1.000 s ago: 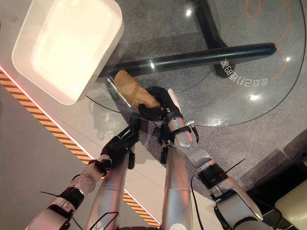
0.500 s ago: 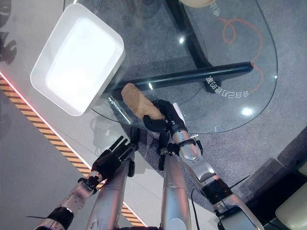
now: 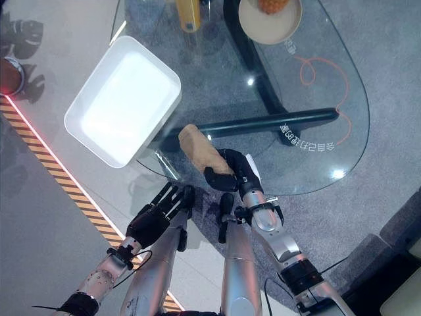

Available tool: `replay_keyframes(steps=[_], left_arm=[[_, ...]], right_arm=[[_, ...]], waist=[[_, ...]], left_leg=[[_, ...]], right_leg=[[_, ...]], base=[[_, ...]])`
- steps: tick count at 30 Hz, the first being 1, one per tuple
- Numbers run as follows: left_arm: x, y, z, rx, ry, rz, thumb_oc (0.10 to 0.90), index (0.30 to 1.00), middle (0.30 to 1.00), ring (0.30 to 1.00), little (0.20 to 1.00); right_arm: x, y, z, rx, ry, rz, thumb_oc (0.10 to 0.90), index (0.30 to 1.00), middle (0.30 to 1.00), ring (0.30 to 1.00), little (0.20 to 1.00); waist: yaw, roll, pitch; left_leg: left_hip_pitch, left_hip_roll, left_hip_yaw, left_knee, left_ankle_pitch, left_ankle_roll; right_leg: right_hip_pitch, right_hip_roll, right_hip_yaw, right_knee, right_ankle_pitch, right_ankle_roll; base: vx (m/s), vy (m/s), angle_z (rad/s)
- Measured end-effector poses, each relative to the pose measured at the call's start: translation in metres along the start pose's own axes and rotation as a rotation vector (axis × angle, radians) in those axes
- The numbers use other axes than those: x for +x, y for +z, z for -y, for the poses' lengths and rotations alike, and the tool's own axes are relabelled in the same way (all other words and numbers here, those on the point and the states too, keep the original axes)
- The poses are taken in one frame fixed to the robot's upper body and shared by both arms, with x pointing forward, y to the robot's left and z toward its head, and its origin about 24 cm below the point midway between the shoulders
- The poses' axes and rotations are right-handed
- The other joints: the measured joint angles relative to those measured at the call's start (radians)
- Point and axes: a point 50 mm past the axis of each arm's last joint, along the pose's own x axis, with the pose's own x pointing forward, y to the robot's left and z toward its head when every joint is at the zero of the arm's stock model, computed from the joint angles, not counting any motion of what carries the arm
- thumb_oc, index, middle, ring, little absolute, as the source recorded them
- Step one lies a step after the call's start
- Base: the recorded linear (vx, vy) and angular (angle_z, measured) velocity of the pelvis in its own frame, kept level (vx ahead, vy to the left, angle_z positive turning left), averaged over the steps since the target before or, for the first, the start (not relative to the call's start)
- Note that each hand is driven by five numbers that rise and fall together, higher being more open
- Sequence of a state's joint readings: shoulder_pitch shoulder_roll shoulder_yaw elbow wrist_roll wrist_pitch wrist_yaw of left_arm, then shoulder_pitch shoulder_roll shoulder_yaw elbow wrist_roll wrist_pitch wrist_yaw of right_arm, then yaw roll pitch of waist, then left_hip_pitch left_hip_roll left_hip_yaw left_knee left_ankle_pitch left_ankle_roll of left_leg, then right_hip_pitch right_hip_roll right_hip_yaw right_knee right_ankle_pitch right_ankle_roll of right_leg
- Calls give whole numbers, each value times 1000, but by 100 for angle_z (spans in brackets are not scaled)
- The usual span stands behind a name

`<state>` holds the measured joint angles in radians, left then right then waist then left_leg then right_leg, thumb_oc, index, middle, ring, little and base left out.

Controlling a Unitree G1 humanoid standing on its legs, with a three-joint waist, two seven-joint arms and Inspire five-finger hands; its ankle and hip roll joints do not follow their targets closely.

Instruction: Wipe the table with a cloth and put it in the basket.

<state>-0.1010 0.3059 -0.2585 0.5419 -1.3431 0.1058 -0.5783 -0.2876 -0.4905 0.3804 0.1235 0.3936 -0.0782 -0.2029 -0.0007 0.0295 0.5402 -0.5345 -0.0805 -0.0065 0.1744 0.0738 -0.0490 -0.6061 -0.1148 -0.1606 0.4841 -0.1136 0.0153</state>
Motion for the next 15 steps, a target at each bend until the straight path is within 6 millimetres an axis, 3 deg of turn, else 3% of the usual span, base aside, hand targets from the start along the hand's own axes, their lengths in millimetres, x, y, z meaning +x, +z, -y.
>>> replay_keyframes(steps=[8, 15], left_arm=[[-16, -2, 3, -233, -98, 83, 800, 900, 900, 900, 900], [16, 10, 48, -203, -334, 103, 800, 900, 900, 900, 900]], right_arm=[[-5, 14, 14, 35, -74, 78, 100, 300, 300, 300, 200], [-7, 25, 8, 52, -32, 128, 100, 300, 300, 300, 200]], waist=[[-2, 1, 0], [-8, -1, 1]], left_leg=[[35, 1, 7, 3, -6, 9], [23, 4, 22, 23, -12, 16]], right_leg=[[34, 1, 6, 0, -4, 2], [21, 9, 22, 7, -9, 4]], base=[[15, 1, -1], [8, -2, -6]])
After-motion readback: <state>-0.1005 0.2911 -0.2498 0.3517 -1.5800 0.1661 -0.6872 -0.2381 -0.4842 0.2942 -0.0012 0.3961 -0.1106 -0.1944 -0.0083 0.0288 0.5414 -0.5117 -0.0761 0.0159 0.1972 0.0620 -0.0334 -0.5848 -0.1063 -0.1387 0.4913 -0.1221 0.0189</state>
